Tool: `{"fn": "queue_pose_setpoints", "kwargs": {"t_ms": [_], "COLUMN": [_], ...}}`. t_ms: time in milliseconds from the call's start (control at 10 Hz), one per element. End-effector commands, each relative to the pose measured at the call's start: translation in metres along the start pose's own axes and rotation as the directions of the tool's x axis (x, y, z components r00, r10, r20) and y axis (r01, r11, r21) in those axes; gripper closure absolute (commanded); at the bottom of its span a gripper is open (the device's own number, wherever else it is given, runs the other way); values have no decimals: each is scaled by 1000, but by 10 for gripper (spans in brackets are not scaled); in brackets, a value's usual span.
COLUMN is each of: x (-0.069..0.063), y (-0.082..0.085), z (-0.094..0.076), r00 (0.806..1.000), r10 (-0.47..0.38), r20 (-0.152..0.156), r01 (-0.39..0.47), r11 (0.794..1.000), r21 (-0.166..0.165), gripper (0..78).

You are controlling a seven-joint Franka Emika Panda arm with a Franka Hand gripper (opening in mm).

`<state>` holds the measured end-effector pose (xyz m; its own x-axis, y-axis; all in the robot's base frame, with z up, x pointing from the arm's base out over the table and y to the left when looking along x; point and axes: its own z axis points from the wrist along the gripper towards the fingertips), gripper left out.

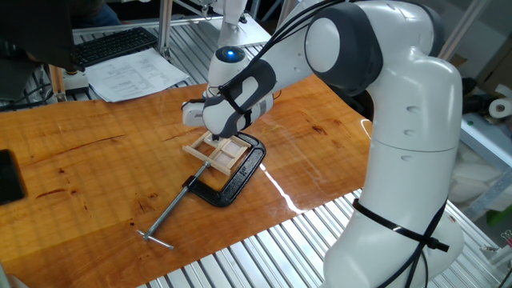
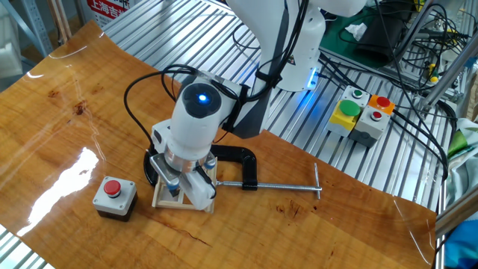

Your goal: Close a sliding window

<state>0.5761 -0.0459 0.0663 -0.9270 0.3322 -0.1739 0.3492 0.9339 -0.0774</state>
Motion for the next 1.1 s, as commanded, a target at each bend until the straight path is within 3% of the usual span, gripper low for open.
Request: {"fn": "queue_pose_setpoints", "kwargs": {"t_ms": [100, 1100], "x": [3, 19], "y": [1, 10], "z": [-2, -8], "r00": [1000, 999], "r10": [8, 37], "r20": [7, 3], "r01": [-8, -37], "r11": [1000, 999], "r21": [0, -2], "gripper": [776, 776]}}
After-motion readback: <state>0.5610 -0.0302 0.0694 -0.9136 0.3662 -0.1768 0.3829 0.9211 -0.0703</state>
